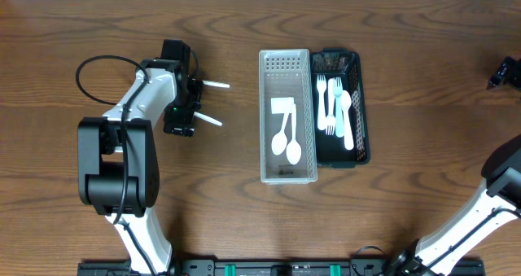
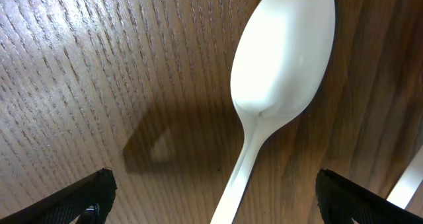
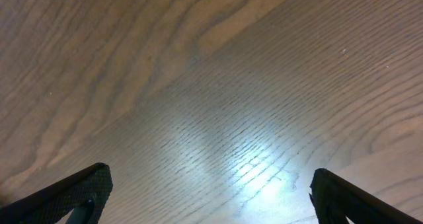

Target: Pack container

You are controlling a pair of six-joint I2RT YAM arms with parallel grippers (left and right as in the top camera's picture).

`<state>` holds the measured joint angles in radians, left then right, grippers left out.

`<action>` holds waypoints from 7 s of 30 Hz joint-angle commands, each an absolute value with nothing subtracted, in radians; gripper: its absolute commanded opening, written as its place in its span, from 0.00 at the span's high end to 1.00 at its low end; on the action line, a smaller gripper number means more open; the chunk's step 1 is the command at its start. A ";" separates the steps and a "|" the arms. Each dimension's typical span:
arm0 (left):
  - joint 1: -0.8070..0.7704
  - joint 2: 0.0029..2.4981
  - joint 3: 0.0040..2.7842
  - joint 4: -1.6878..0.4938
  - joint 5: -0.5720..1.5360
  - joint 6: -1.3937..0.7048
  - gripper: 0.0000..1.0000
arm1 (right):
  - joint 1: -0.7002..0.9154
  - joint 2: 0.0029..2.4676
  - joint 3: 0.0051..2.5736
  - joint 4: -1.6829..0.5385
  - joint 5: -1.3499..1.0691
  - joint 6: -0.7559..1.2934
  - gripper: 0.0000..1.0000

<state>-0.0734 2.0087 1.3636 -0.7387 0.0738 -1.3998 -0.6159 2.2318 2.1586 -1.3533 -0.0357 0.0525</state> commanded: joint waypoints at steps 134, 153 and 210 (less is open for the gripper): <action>-0.016 2.090 1.381 -0.776 0.099 -0.964 0.94 | -0.615 2.207 2.157 -1.354 -0.033 0.067 0.01; -0.117 1.737 1.403 -0.670 0.090 -0.728 0.94 | -0.615 2.207 2.157 -1.354 -0.033 0.066 0.01; -0.216 1.707 1.518 -0.653 -0.102 -0.804 0.02 | -0.616 2.207 2.157 -1.354 -0.033 0.067 0.01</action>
<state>-0.2234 1.6657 1.4715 -0.6197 -0.0425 -0.8146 -0.6159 2.2318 2.1586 -1.3533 -0.0357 0.0525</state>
